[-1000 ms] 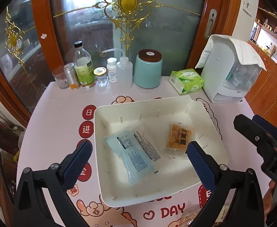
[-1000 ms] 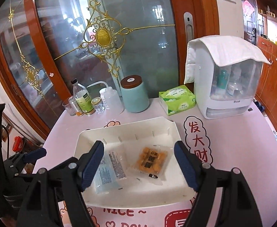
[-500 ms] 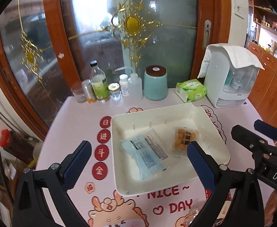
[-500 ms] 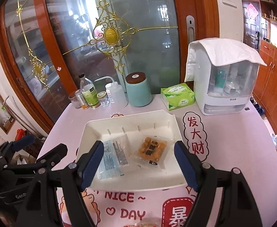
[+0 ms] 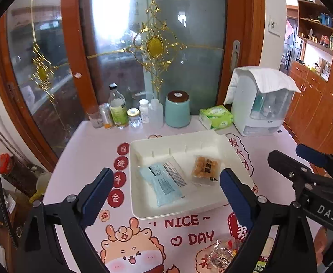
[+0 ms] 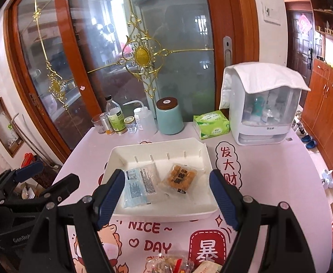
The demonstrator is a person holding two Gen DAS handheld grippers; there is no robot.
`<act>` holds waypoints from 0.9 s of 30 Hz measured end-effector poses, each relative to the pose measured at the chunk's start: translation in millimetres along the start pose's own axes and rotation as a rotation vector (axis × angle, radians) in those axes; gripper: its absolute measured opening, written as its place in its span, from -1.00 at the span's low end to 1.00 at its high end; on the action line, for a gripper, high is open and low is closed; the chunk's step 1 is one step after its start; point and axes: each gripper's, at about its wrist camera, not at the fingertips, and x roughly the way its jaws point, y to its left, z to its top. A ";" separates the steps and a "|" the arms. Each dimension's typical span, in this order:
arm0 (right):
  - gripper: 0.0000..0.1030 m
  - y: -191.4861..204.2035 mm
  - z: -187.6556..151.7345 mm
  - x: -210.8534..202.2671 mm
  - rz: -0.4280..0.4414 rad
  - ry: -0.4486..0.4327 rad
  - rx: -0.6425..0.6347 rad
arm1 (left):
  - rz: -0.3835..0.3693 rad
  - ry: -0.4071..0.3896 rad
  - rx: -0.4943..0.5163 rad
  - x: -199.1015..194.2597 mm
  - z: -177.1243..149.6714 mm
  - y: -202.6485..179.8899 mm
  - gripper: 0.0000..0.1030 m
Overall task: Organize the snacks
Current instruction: 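Lower both packets into the white tray and open both tools, then grasp the orange OATS bar with the left tool while the right tool grasps a nut packet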
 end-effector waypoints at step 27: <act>0.50 22.2 -140.7 -40.7 0.180 0.168 -0.190 | 0.127 0.144 -0.023 -58.7 -175.8 43.1 0.83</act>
